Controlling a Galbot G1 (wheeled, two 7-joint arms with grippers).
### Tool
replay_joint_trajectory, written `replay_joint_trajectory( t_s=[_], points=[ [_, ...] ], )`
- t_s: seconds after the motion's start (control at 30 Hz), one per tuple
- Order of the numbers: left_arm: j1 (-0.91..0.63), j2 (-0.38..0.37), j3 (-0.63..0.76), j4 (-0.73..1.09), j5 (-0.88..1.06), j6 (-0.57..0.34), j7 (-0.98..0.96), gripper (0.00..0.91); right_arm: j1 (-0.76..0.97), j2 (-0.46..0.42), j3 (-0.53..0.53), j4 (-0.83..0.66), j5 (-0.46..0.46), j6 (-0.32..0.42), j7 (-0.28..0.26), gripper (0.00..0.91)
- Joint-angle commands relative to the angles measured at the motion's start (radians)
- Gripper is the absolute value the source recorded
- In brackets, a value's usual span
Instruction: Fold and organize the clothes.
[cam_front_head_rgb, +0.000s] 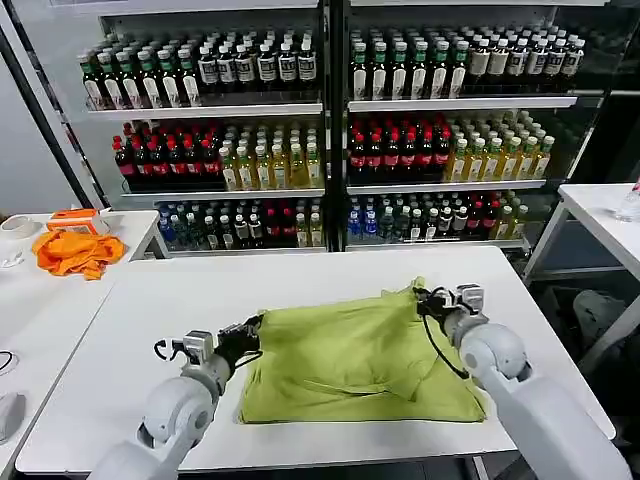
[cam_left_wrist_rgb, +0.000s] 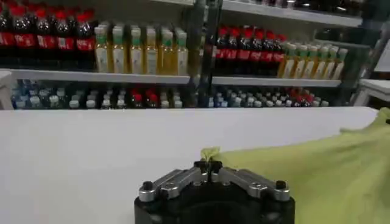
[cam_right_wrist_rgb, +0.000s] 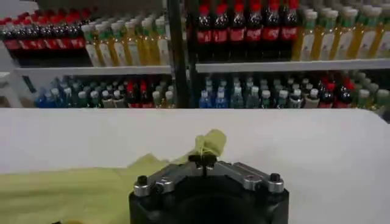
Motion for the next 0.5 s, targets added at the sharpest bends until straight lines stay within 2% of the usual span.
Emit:
replay_joint_trajectory(
  t_s=[0.03, 0.3, 0.5],
  points=[
    [0.128, 0.010, -0.024, -0.086, 0.069, -0.006, 0.009, 0.020, -0.250, -0.052, 0.083, 0.224, -0.038, 0.001, 0.004, 0.000],
    [0.162, 0.008, -0.020, -0.088, 0.151, -0.005, 0.027, 0.020, -0.360, -0.056, 0.161, 0.249, -0.048, 0.001, 0.001, 0.000],
    [0.172, 0.005, -0.011, -0.067, 0.217, -0.009, 0.034, 0.020, -0.384, -0.028, 0.161, 0.209, -0.061, 0.001, 0.004, 0.000]
  ],
)
